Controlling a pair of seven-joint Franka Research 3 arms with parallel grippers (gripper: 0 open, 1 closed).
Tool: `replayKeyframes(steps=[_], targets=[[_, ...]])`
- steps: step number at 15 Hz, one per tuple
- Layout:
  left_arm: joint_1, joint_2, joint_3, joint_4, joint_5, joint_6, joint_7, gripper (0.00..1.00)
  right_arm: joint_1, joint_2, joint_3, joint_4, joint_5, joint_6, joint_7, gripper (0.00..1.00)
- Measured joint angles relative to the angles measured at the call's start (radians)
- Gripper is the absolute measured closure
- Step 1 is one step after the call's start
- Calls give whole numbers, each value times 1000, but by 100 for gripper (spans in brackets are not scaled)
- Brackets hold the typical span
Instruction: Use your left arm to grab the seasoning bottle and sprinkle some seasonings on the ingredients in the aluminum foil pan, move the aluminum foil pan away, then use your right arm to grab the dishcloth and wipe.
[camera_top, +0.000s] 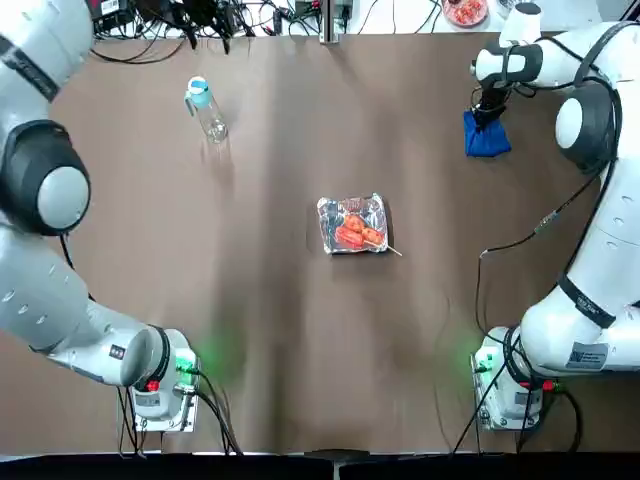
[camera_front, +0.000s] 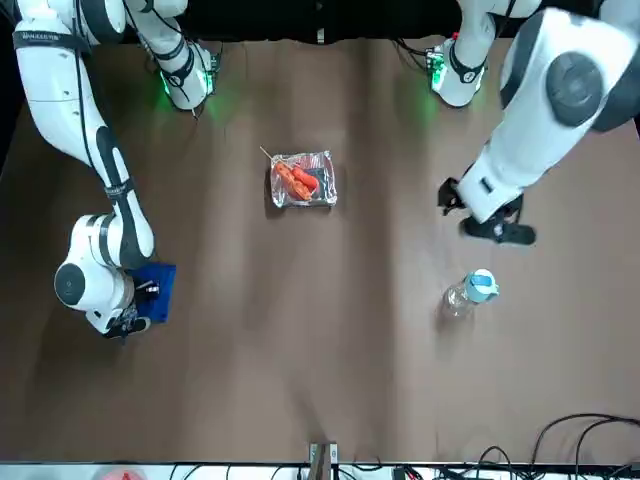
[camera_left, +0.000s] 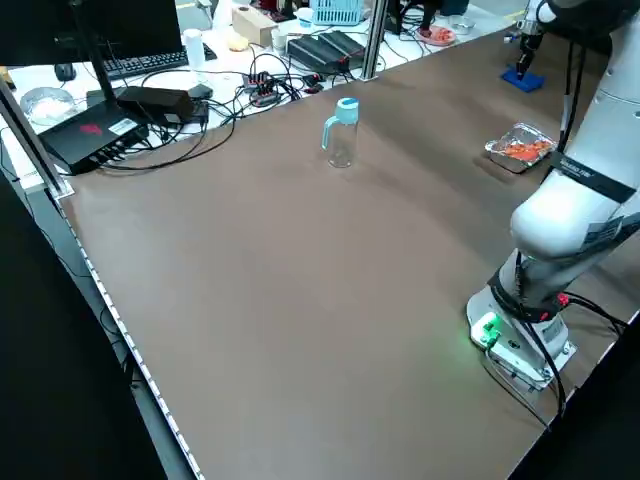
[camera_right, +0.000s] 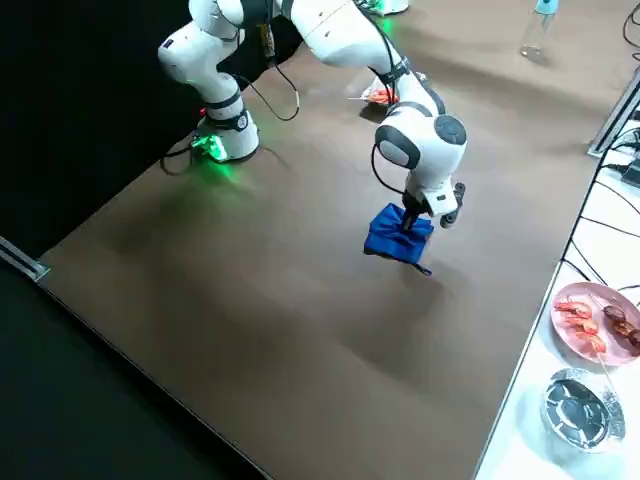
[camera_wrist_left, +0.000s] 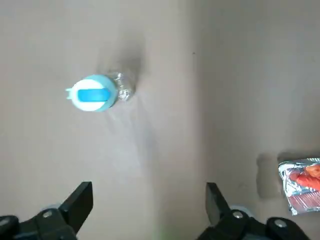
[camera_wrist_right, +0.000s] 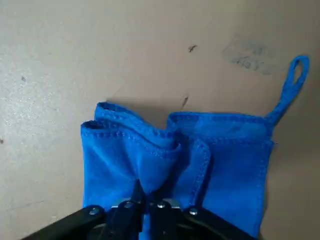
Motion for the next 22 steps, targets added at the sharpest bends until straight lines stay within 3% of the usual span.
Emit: replayKeyframes(steps=[2, 7, 12, 15, 22], targets=[[42, -56, -2, 0, -2, -54, 5, 1, 0, 0, 0, 0, 0, 0, 0, 92], [74, -106, -3, 0, -29, -64, 5, 1, 0, 0, 0, 0, -1, 0, 0, 92], [92, -122, -3, 0, -34, -65, 14, 1, 4, 0, 0, 1, -3, -9, 0, 92], [96, -131, -3, -2, -34, -66, 69, 1, 28, -4, 4, 5, 1, -79, 9, 92], [114, -194, -4, -58, -33, -71, 84, 1, 194, -96, 67, 34, 71, -166, 330, 92]])
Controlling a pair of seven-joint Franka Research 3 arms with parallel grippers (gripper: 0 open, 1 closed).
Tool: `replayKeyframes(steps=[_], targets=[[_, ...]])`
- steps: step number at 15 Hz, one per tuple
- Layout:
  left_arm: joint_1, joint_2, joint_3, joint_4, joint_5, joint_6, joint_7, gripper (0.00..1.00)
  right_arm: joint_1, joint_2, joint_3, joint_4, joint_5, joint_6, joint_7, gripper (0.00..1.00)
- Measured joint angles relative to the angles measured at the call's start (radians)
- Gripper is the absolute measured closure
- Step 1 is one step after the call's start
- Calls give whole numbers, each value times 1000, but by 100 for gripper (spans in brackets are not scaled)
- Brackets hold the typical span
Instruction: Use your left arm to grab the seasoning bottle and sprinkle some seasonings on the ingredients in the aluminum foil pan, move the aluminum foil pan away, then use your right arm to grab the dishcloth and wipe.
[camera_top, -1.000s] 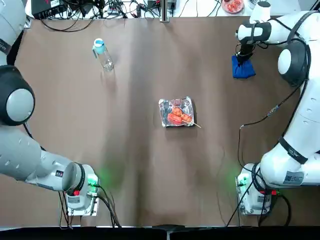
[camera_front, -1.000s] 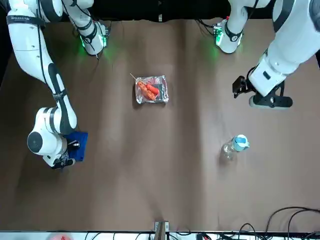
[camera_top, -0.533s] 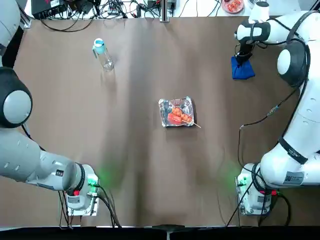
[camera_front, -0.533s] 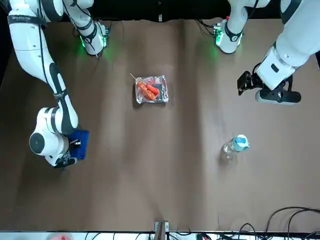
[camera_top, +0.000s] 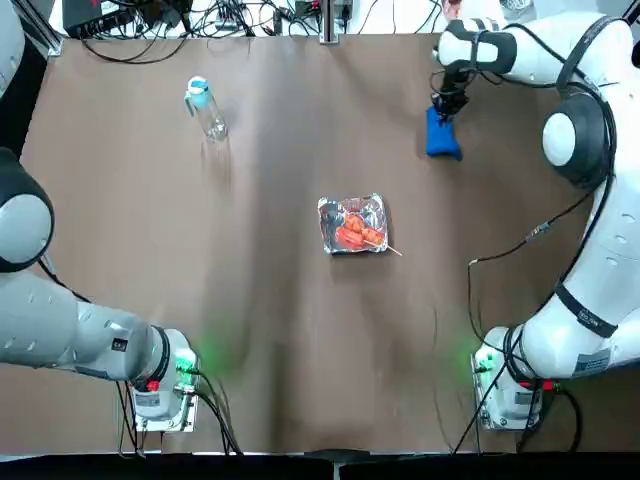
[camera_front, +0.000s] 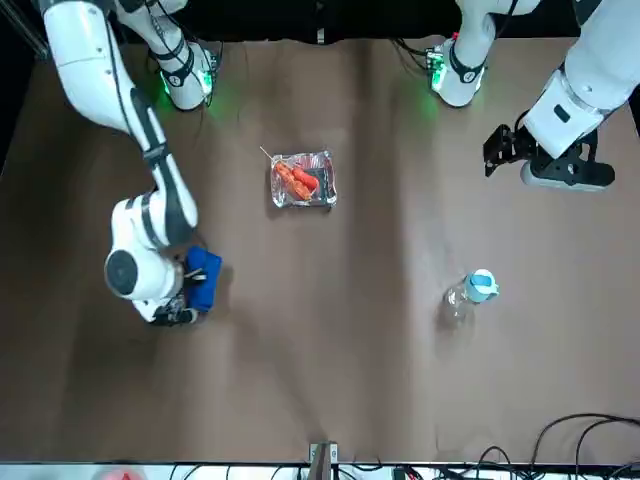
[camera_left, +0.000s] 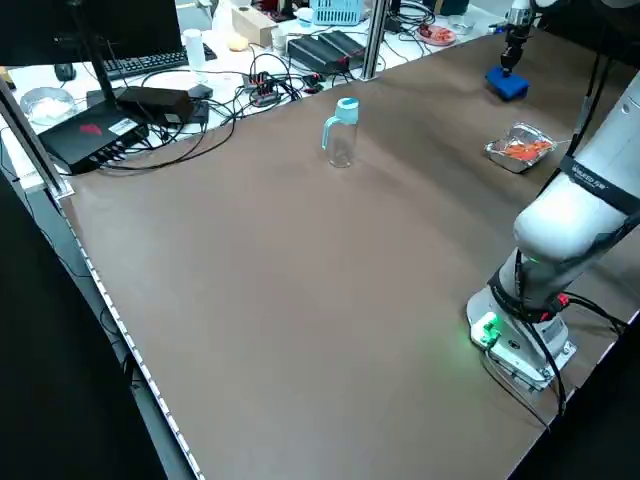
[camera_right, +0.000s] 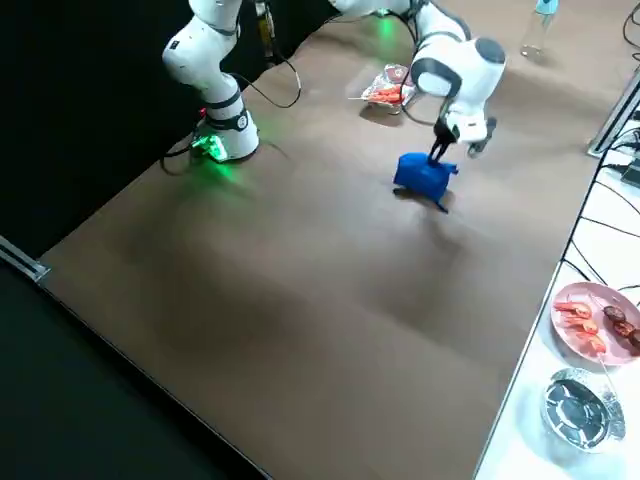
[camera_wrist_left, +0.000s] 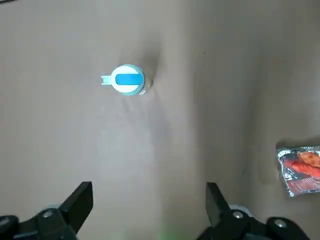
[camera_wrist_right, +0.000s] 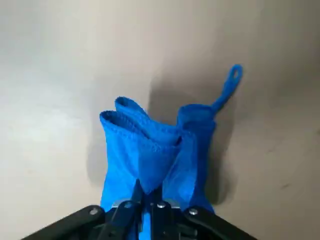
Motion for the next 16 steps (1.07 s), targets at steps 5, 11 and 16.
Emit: replayKeyframes(steps=[5, 11, 16], targets=[[0, -4, -1, -16, 0, 0, 0, 1, 152, -9, 46, 54, 9, 11, 381, 92], [0, -4, -1, -21, 0, 0, 1, 1, 333, 79, 48, 83, 9, 206, 626, 92], [2, 3, 0, -23, 0, 1, 1, 1, 409, 169, 44, 125, 8, 295, 674, 92]])
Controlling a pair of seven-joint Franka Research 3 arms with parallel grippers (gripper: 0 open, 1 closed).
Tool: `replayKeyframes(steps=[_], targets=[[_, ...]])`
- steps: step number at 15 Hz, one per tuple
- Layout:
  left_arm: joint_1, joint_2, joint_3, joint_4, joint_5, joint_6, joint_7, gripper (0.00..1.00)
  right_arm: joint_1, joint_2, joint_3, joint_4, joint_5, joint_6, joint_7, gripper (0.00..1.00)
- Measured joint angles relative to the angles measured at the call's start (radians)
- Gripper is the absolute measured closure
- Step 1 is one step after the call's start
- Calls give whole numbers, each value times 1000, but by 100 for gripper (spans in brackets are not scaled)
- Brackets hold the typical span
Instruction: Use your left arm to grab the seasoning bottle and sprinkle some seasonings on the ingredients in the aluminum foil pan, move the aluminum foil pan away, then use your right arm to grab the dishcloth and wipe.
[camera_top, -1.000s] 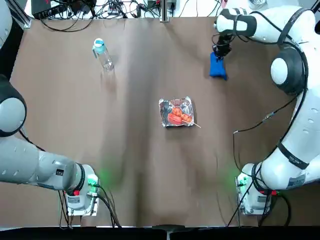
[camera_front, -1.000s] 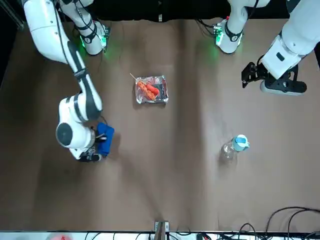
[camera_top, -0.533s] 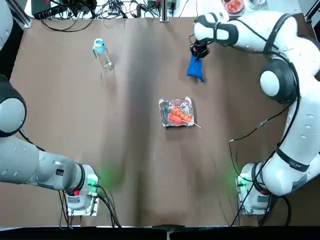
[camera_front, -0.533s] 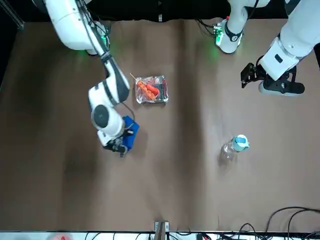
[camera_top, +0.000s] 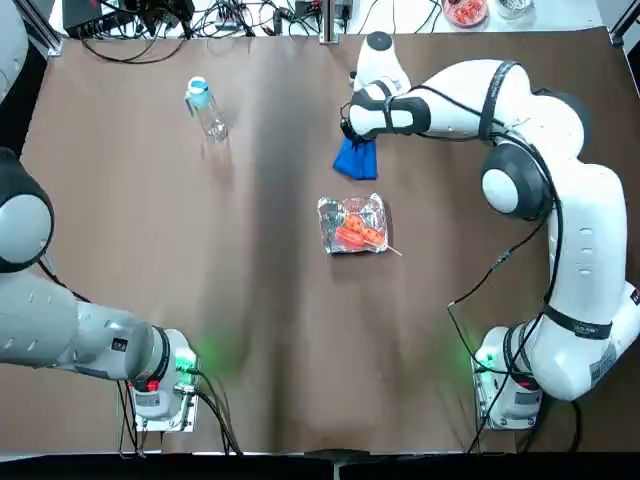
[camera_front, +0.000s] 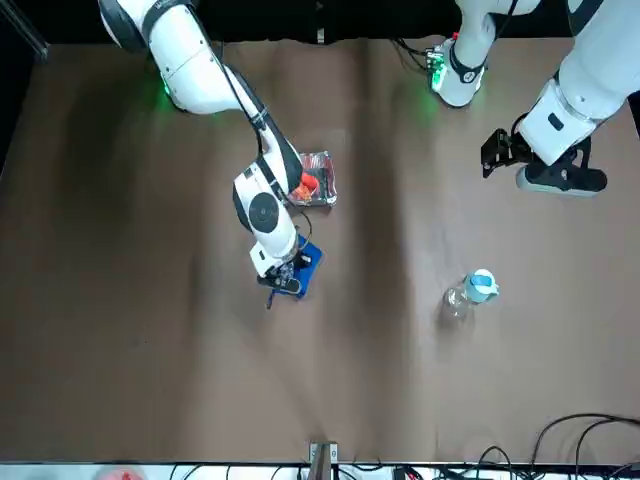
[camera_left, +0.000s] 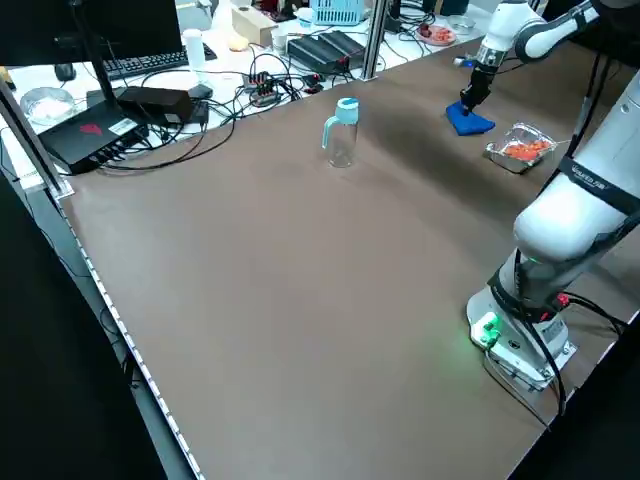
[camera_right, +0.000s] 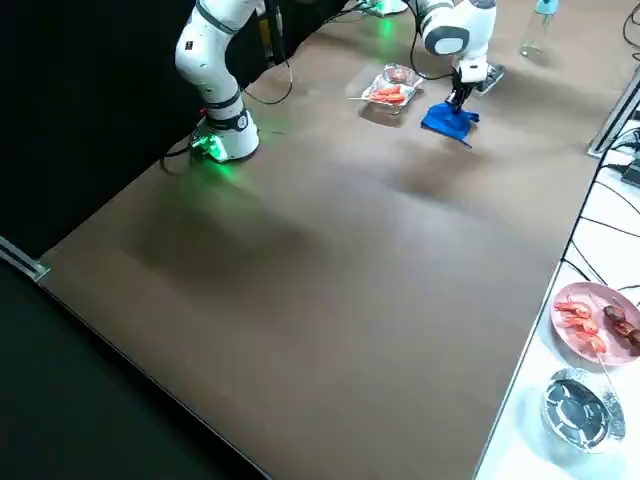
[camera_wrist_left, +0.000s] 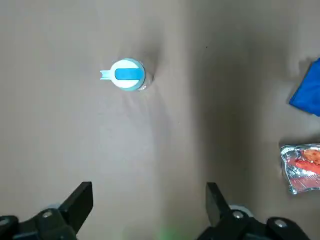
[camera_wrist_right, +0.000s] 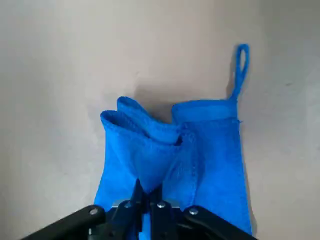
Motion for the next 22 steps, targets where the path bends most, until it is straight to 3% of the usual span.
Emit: replayKeyframes(steps=[4, 7, 10, 11, 13, 17, 22], targets=[[12, 0, 2, 0, 0, 1, 55, 1, 64, 11, -18, 11, 0, 74, 33, 92], [57, -2, 1, 0, 0, 0, 93, 1, 73, 48, -23, 10, -2, 185, 35, 92], [66, -3, 1, 0, 0, -1, 99, 0, 74, 76, -45, 12, -10, 225, 35, 92], [66, -3, 1, 0, 0, -1, 97, 0, 70, 75, -79, 13, -30, 218, 29, 92], [66, -2, 1, 0, 0, -1, 92, 0, 49, 71, -100, 11, -40, 196, -15, 92], [67, -1, 2, 0, -1, -1, 85, 0, -23, 52, -109, 11, -43, 90, -105, 92], [68, -1, 4, 0, -10, 0, 85, 0, -36, 52, -109, 11, -43, 86, -105, 92]])
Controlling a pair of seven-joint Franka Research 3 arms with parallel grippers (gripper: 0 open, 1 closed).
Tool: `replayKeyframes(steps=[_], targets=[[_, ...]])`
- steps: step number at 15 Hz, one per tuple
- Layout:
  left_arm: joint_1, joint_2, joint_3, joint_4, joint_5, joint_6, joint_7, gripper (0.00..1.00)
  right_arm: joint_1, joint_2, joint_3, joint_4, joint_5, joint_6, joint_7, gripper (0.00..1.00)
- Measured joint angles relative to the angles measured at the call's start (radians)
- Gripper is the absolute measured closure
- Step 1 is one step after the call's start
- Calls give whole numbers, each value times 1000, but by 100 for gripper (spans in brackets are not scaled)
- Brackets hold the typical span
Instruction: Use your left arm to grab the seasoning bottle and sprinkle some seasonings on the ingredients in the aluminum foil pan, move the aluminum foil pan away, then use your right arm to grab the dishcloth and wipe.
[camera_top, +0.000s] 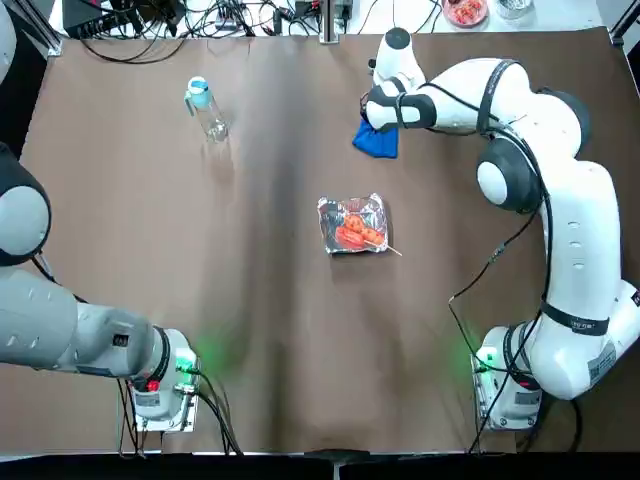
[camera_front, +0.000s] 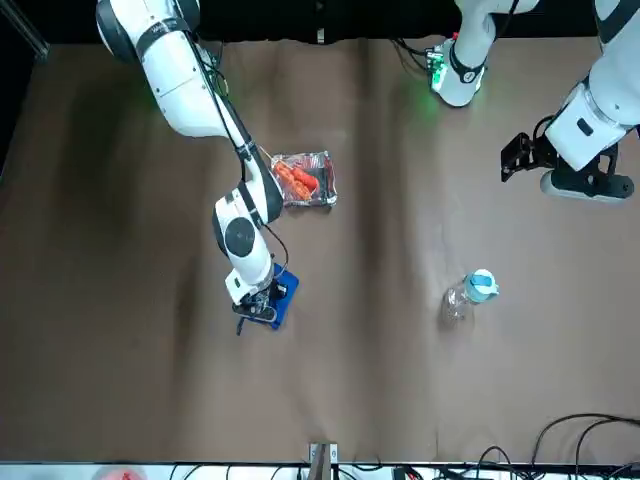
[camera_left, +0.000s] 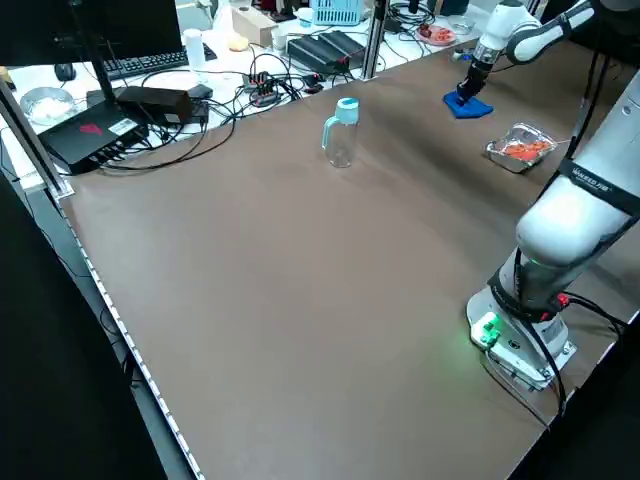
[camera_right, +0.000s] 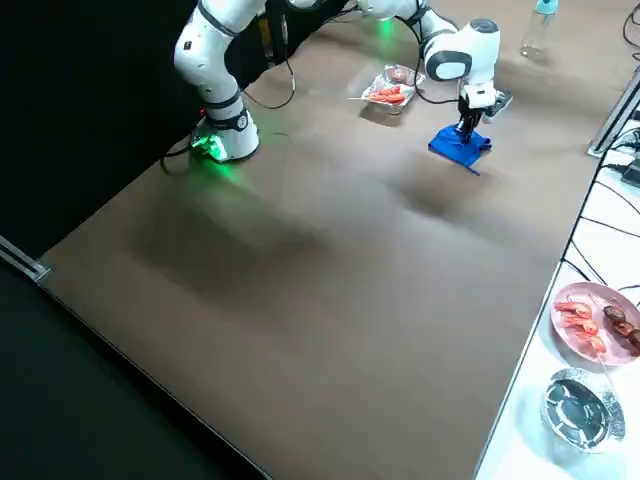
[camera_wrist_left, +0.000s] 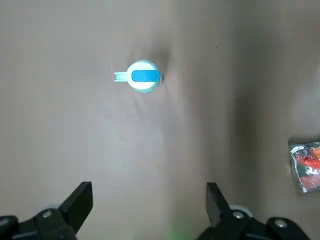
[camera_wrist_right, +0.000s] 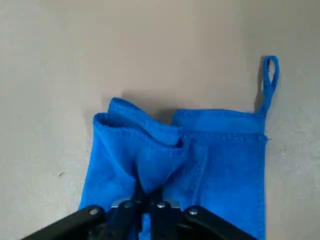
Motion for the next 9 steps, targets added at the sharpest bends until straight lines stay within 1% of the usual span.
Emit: replayKeyframes(steps=[3, 7, 9], targets=[[0, 0, 0, 0, 0, 0, 0, 0, 27, 0, 6, 1, 0, 3, 76, 92], [0, 0, 0, 0, 0, 0, 1, 0, 120, 4, 15, 2, 0, 33, 213, 92], [3, 0, 1, 0, 0, 0, 2, 0, 147, 5, 14, 2, 0, 36, 245, 92]])
